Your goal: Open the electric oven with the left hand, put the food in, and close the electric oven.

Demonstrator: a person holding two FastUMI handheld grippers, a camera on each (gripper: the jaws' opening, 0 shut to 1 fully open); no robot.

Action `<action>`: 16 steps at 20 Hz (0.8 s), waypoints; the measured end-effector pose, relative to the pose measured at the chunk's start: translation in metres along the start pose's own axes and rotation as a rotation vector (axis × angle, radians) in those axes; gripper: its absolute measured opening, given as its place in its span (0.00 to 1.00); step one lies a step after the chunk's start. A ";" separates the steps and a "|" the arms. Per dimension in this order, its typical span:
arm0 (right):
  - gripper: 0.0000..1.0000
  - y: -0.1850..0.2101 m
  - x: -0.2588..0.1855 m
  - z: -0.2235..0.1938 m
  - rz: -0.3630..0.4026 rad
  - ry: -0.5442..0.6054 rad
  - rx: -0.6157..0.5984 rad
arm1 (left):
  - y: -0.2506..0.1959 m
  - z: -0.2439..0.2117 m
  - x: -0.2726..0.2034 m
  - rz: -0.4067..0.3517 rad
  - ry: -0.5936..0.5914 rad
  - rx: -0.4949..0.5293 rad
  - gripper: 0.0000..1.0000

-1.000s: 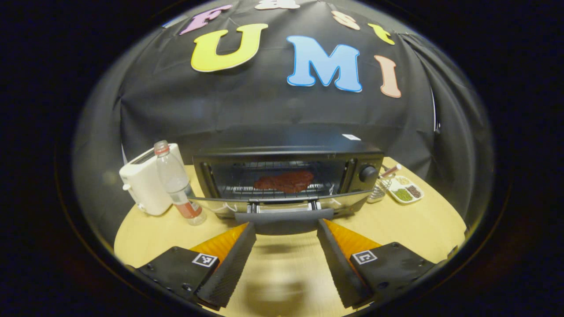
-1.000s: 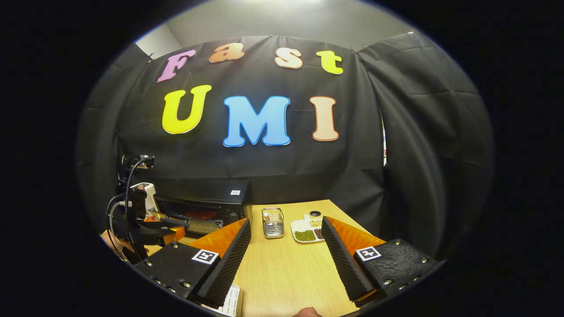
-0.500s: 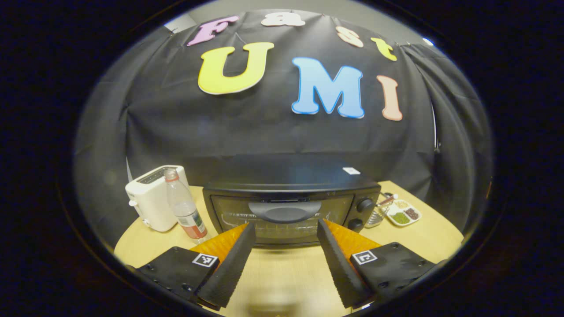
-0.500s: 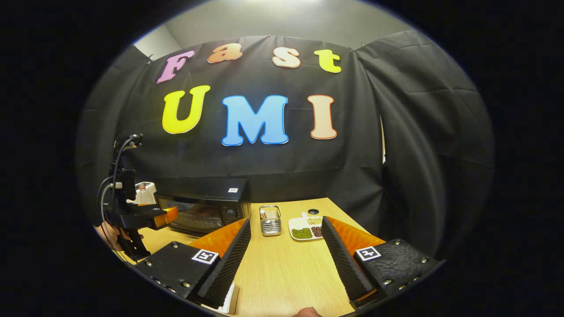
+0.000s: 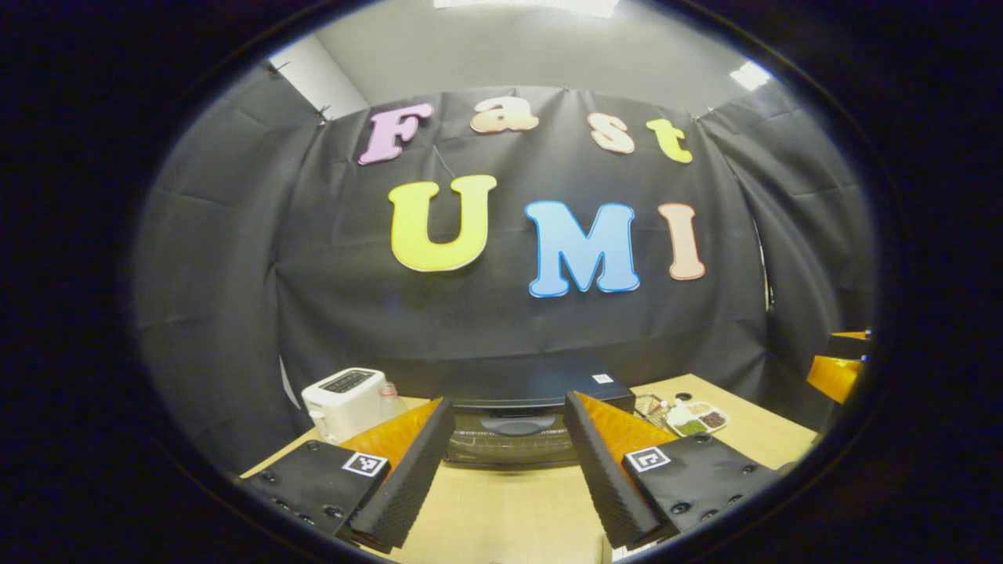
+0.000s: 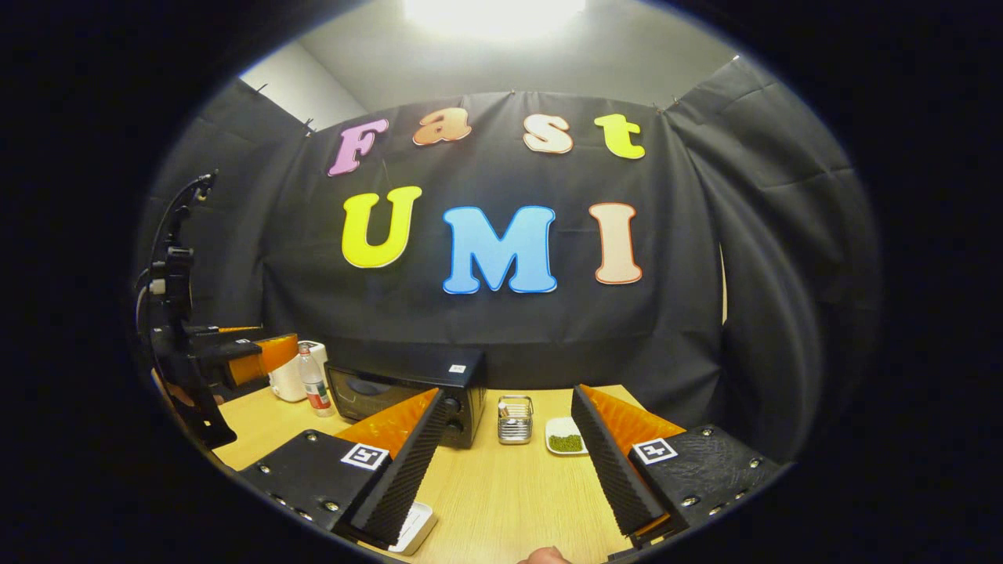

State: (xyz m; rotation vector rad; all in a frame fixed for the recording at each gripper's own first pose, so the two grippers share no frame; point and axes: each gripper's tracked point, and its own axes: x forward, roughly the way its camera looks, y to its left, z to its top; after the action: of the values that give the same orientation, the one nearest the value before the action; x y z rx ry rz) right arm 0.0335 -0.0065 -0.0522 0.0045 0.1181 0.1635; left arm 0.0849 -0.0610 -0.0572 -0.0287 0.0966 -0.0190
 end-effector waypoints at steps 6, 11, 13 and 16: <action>0.98 -0.004 -0.026 0.025 0.005 -0.039 0.021 | 0.010 0.030 -0.071 0.035 -0.067 -0.032 0.90; 0.97 -0.002 -0.048 0.034 -0.038 -0.074 0.037 | 0.023 0.039 -0.113 0.038 -0.093 -0.036 0.99; 0.97 0.006 -0.057 0.038 -0.040 -0.089 0.032 | 0.036 0.040 -0.124 0.040 -0.097 -0.004 0.99; 0.97 0.013 -0.068 0.048 -0.053 -0.129 0.012 | 0.051 0.035 -0.151 0.053 -0.117 0.026 0.99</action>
State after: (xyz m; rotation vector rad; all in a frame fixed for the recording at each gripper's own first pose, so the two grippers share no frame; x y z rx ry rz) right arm -0.0299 -0.0047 0.0039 0.0235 -0.0094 0.1089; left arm -0.0608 -0.0059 -0.0090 -0.0011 -0.0202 0.0348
